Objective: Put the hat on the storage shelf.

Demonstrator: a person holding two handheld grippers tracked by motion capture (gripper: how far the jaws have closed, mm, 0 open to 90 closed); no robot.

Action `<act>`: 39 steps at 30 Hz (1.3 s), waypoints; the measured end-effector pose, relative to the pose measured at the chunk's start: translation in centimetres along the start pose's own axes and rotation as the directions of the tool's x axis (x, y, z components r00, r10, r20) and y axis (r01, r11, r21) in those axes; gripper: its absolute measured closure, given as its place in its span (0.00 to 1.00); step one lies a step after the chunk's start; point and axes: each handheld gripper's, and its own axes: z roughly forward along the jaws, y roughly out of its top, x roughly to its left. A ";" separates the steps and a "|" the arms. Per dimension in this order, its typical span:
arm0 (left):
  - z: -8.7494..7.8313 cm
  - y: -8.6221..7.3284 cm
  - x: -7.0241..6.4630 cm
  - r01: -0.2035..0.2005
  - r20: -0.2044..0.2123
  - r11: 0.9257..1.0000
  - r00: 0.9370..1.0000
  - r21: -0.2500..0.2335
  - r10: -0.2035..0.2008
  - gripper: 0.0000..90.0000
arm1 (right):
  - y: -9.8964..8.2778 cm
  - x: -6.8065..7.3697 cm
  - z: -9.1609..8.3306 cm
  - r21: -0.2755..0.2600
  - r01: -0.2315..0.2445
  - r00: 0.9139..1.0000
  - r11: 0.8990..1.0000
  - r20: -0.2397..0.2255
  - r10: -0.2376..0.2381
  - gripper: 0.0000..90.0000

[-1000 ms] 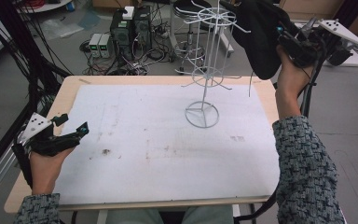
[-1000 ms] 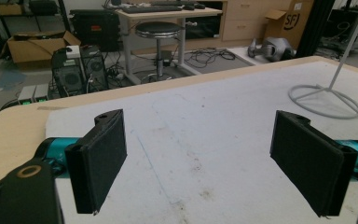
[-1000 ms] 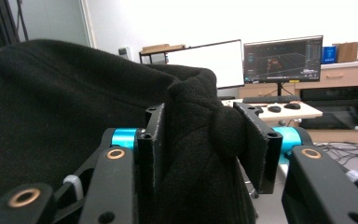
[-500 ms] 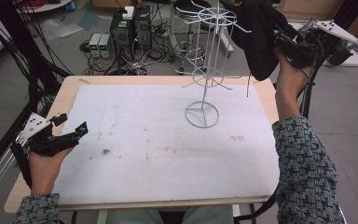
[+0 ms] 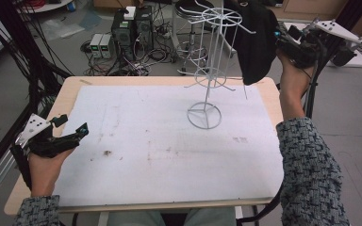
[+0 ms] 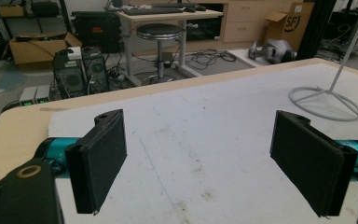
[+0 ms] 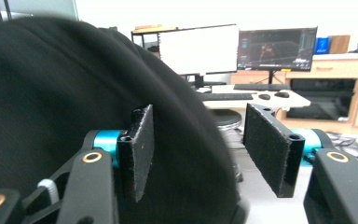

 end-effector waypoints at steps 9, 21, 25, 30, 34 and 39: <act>-0.1 0.0 0.0 -0.001 0.001 1.000 1.000 -0.001 0.001 0.21 | 0.2 0.3 -0.4 0.008 0.033 0.999 0.999 0.010 -0.033 0.43; 0.0 0.1 -0.1 -0.001 0.003 1.000 1.000 -0.004 0.001 0.21 | 0.7 0.2 -2.1 0.037 0.042 0.998 0.998 0.054 -0.044 0.27; 0.1 0.1 -0.2 -0.002 0.005 1.000 1.000 -0.001 0.002 0.21 | 0.8 0.3 -2.9 0.034 0.046 0.997 0.998 0.068 -0.048 0.24; 0.2 0.1 -0.3 -0.004 0.008 1.000 1.000 0.001 0.004 0.21 | 0.1 0.3 -4.0 0.024 0.041 0.997 0.999 0.070 -0.043 0.21; 0.3 0.1 -0.3 0.002 0.006 1.000 1.000 -0.001 -0.002 0.21 | -0.7 0.2 -4.9 0.019 0.049 0.996 0.999 0.071 -0.050 0.18; 0.6 0.0 -0.4 -0.005 0.012 1.000 1.000 0.008 0.005 0.21 | -2.1 0.5 -5.9 0.025 0.052 0.996 0.998 0.071 -0.053 0.14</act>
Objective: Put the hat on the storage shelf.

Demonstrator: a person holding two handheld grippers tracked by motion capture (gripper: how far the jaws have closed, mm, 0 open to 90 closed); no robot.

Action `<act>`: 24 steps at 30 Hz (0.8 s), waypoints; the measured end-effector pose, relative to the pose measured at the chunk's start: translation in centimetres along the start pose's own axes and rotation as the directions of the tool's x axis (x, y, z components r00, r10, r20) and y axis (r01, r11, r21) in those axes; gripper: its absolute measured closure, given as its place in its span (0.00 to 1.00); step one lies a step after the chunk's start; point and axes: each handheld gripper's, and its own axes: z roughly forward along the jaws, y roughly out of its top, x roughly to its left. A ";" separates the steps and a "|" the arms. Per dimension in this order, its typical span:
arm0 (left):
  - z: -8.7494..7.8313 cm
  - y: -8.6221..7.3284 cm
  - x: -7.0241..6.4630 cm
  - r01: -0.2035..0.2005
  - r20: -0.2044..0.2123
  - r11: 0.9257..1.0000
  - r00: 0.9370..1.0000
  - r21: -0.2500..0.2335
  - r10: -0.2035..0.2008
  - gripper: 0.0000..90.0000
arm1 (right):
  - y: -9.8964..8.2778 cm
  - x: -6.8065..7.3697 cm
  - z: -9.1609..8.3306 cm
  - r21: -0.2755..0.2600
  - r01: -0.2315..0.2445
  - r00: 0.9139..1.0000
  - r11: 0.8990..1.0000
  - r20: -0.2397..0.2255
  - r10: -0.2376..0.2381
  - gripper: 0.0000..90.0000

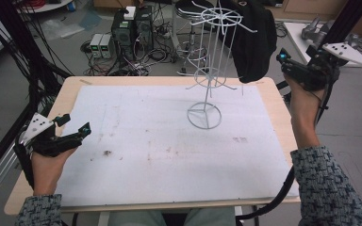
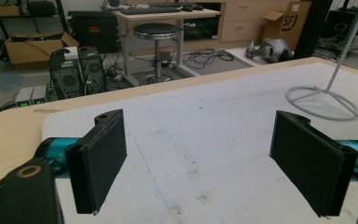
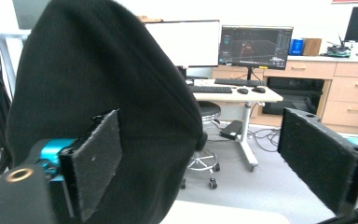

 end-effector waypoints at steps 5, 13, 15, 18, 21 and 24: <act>0.0 0.0 -0.1 0.000 0.004 1.000 1.000 -0.001 0.000 0.21 | -1.5 0.5 -1.0 -0.004 0.018 1.000 1.000 -0.010 -0.018 0.14; 0.0 0.1 -0.3 0.000 0.007 1.000 1.000 -0.010 0.000 0.21 | -5.0 1.7 -3.5 -0.013 0.035 0.999 0.999 -0.037 -0.036 0.13; 0.0 0.1 -0.2 0.001 0.008 1.000 1.000 -0.010 -0.001 0.21 | -5.6 1.8 -3.8 -0.006 0.045 0.998 0.999 -0.038 -0.045 0.13; 0.0 0.0 -0.2 0.001 0.005 1.000 1.000 -0.008 -0.001 0.21 | -6.4 1.9 -4.3 -0.009 0.053 0.998 0.999 -0.038 -0.054 0.13; 0.0 0.0 -0.1 0.003 0.004 1.000 1.000 -0.007 -0.003 0.21 | -7.3 2.1 -4.7 -0.013 0.059 0.997 0.998 -0.042 -0.060 0.13; 0.0 -0.1 -0.1 -0.001 0.004 1.000 1.000 -0.005 0.001 0.21 | -8.4 2.1 -5.1 -0.011 0.056 0.998 0.998 -0.041 -0.057 0.13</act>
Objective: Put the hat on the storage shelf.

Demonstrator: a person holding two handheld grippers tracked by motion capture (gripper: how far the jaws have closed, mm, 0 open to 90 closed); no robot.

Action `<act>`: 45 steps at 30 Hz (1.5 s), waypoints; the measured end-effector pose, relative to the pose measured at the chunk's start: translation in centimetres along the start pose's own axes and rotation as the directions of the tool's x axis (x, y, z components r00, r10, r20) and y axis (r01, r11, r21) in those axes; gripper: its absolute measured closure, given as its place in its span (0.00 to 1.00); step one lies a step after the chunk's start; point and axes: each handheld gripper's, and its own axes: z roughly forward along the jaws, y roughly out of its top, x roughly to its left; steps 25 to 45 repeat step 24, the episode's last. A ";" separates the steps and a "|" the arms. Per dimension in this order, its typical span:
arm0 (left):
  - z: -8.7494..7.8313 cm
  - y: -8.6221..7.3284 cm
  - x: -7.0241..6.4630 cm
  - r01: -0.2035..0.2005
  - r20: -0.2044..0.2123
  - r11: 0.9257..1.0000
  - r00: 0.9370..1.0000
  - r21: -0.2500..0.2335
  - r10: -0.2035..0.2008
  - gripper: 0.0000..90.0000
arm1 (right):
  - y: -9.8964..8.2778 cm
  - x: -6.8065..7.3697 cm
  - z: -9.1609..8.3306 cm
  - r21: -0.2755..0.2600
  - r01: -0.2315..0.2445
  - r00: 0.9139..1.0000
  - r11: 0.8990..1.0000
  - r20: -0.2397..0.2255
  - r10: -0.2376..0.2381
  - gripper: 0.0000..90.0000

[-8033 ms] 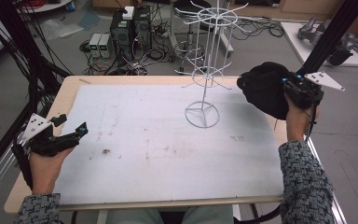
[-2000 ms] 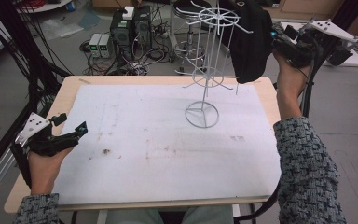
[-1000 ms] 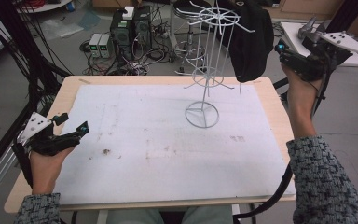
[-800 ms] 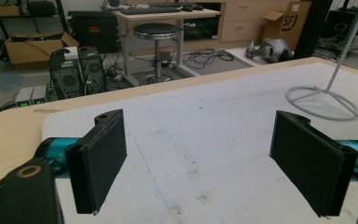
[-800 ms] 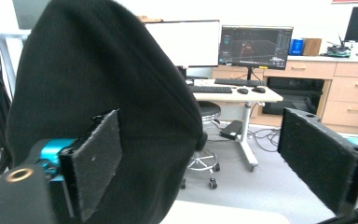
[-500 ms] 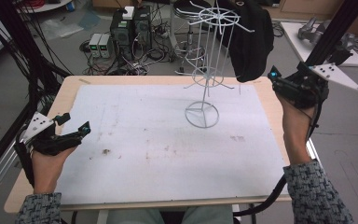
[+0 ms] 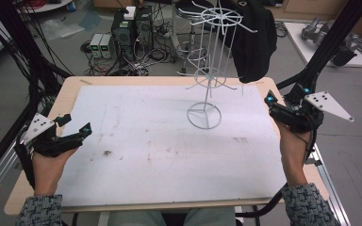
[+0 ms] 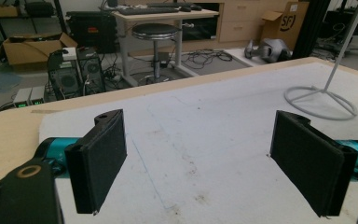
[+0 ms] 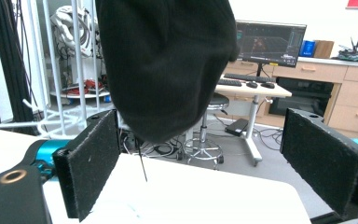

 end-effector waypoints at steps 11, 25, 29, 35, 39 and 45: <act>0.0 -0.1 0.0 0.002 -0.002 1.000 1.000 0.004 -0.002 0.21 | -3.6 0.3 -1.1 0.039 -0.013 1.000 0.999 -0.003 0.013 0.13; 0.3 -0.3 -0.1 0.000 0.000 1.000 1.000 0.012 0.000 0.21 | -5.4 0.7 -1.5 0.063 -0.020 1.000 0.998 -0.014 0.021 0.13; 0.3 -0.3 -0.1 0.000 0.000 1.000 1.000 0.012 0.000 0.21 | -5.4 0.7 -1.5 0.063 -0.020 1.000 0.998 -0.014 0.021 0.13; 0.3 -0.3 -0.1 0.000 0.000 1.000 1.000 0.012 0.000 0.21 | -5.4 0.7 -1.5 0.063 -0.020 1.000 0.998 -0.014 0.021 0.13; 0.3 -0.3 -0.1 0.000 0.000 1.000 1.000 0.012 0.000 0.21 | -5.4 0.7 -1.5 0.063 -0.020 1.000 0.998 -0.014 0.021 0.13; 0.3 -0.3 -0.1 0.000 0.000 1.000 1.000 0.012 0.000 0.21 | -5.4 0.7 -1.5 0.063 -0.020 1.000 0.998 -0.014 0.021 0.13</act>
